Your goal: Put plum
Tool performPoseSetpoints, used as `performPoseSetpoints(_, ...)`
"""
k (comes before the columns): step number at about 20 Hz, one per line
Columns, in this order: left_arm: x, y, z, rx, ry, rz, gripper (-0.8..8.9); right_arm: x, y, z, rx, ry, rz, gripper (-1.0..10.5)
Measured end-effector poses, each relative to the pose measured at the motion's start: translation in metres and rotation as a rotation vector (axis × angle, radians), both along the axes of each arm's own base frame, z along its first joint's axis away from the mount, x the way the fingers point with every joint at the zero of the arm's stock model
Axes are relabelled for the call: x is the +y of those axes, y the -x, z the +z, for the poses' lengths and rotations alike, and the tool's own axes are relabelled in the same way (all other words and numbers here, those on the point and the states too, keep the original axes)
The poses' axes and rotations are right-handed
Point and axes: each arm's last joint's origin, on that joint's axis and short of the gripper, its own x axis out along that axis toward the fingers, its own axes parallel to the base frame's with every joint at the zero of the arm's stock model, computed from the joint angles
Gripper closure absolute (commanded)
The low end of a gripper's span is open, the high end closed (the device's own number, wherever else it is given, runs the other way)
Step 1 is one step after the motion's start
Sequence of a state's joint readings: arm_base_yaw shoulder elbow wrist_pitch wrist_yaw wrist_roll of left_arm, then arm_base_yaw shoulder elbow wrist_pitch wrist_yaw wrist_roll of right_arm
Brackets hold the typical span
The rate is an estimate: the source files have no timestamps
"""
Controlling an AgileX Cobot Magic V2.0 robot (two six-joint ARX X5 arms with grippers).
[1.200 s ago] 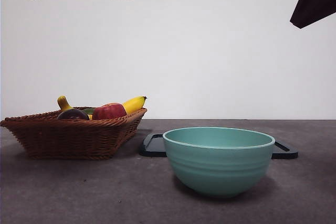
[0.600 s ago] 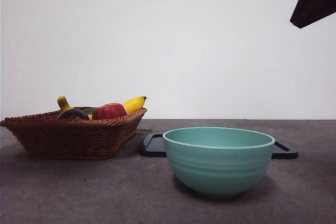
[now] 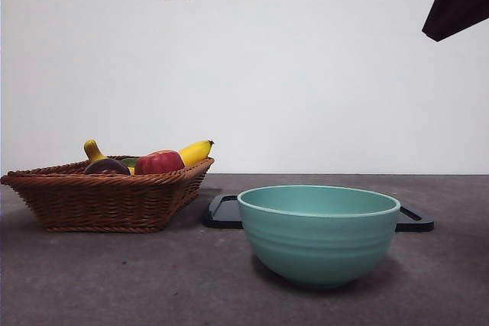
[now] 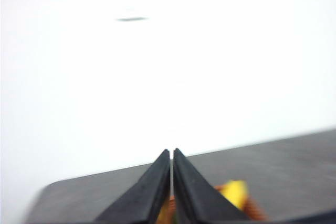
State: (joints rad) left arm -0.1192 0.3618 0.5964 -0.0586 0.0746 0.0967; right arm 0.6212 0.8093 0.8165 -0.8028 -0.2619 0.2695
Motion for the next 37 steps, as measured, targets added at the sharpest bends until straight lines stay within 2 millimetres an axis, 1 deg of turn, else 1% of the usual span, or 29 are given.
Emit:
performPoseSetpoints(2,0.005,0.000,-0.034,0.029,0.013,0.123,8.05,0.000,0.000,0.000,0.000,0.000,0.000,9.4)
performPoseSetpoints(4,0.008,-0.002,-0.068,0.085,0.010,0.170,8.05,0.000,0.000,0.000,0.000,0.000,0.000,9.4)
performPoseSetpoints(6,0.009,-0.003,-0.095,0.122,0.009,0.186,8.05,0.000,0.000,0.000,0.000,0.000,0.000,9.4)
performPoseSetpoints(9,0.010,-0.005,-0.126,0.170,0.004,0.192,8.05,0.000,0.000,0.000,0.000,0.000,0.000,9.4)
performPoseSetpoints(12,0.010,-0.005,-0.145,0.199,0.001,0.192,8.05,0.000,0.000,0.000,0.000,0.000,0.000,9.4)
performPoseSetpoints(16,0.010,-0.005,-0.160,0.205,0.011,0.191,8.05,0.000,0.000,0.000,0.000,0.000,0.000,9.4)
performPoseSetpoints(19,0.010,-0.004,-0.160,0.202,0.028,0.190,8.05,0.000,0.000,0.000,0.000,0.000,0.000,9.4)
performPoseSetpoints(25,0.010,-0.003,-0.173,0.334,0.031,0.192,8.05,0.000,0.000,0.000,0.000,0.000,0.000,9.4)
performPoseSetpoints(37,0.010,-0.003,-0.173,0.338,0.061,0.192,8.05,0.000,0.000,0.000,0.000,0.000,0.000,9.4)
